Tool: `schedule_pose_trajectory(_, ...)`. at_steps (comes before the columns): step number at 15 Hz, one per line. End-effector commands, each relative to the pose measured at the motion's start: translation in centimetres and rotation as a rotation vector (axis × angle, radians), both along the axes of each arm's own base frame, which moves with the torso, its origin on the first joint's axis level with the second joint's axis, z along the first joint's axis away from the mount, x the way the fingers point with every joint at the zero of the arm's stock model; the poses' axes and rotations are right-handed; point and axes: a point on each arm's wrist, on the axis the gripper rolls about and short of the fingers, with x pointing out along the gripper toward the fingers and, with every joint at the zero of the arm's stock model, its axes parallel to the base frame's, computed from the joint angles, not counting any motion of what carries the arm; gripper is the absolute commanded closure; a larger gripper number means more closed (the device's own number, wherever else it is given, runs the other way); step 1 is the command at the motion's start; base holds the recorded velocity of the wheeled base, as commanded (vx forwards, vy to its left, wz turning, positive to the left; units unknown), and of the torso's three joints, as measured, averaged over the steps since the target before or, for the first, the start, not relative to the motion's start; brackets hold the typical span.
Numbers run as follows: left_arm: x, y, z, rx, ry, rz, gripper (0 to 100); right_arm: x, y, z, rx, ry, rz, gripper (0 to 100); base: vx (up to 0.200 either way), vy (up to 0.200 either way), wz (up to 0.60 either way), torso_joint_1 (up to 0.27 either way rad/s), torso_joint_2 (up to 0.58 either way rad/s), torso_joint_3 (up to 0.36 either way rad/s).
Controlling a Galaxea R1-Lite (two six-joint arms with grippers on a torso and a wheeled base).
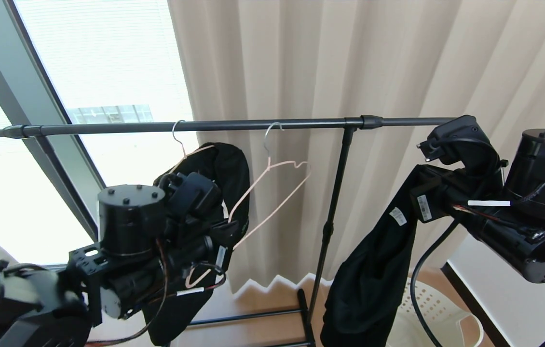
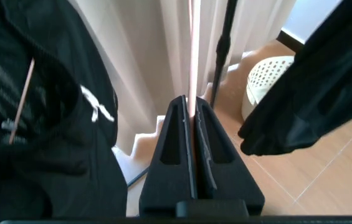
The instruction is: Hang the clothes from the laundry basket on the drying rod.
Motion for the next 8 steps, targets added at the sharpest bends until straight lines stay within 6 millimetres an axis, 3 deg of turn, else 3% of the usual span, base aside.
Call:
schedule_pose_trajectory(1, -5.1, 1.7, -1.0, -0.039, -0.05, -0.06, 100, 0.2, 0.1, -0.4, -0.009, 0.013, 0.0, 100, 0.0, 0.0, 0.0, 0.0, 0.0, 0.0)
schedule_pose_trajectory(4, -8.3, 2.5, -2.9, -0.067, -0.037, -0.12, 100, 0.7, 0.4, -1.1, -0.022, 0.033, -0.003, 100, 0.0, 0.0, 0.0, 0.0, 0.0, 0.0)
schedule_pose_trajectory(8, -9.4, 2.5, -3.7, -0.076, -0.013, -0.156, 100, 0.7, 0.4, -1.2, -0.024, 0.036, -0.006, 100, 0.0, 0.0, 0.0, 0.0, 0.0, 0.0)
